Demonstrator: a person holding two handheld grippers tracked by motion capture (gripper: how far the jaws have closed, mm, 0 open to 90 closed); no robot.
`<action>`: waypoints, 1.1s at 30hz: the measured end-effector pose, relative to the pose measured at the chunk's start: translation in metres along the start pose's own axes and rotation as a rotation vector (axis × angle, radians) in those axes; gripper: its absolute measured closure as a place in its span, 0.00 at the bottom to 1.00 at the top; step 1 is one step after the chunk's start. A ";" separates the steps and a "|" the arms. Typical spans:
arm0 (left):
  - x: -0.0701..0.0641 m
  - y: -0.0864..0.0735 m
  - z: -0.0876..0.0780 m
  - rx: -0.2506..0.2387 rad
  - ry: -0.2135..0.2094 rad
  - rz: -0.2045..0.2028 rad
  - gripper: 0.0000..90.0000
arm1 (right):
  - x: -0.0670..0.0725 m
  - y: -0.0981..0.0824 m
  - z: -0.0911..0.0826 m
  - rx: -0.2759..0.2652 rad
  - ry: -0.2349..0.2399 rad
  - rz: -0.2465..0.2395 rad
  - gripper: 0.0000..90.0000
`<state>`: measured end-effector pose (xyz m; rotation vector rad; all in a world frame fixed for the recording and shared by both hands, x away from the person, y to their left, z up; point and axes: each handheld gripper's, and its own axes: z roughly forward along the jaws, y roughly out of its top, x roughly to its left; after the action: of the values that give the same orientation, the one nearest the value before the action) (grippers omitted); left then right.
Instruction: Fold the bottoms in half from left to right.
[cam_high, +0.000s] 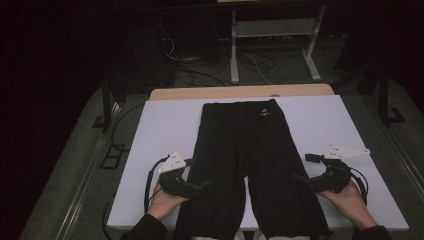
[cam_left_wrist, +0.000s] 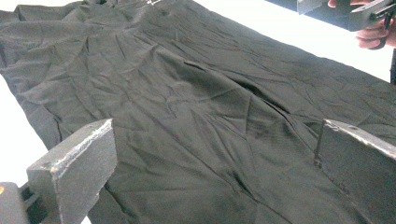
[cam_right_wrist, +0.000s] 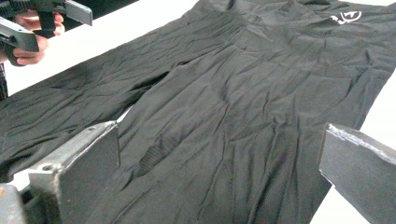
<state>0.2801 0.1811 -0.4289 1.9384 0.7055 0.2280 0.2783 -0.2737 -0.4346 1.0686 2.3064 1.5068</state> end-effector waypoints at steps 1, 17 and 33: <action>0.000 0.000 0.000 0.000 0.000 0.000 0.00 | 0.000 0.000 0.000 0.001 -0.002 0.003 0.00; 0.000 0.000 0.000 0.006 0.023 0.013 0.00 | 0.001 0.001 -0.001 -0.004 -0.018 0.011 0.00; -0.001 -0.002 -0.002 0.005 0.043 0.006 0.00 | 0.011 0.015 -0.002 0.032 -0.039 -0.007 0.00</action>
<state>0.2777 0.1830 -0.4290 1.9452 0.7291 0.2732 0.2766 -0.2646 -0.4183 1.0869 2.3131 1.4384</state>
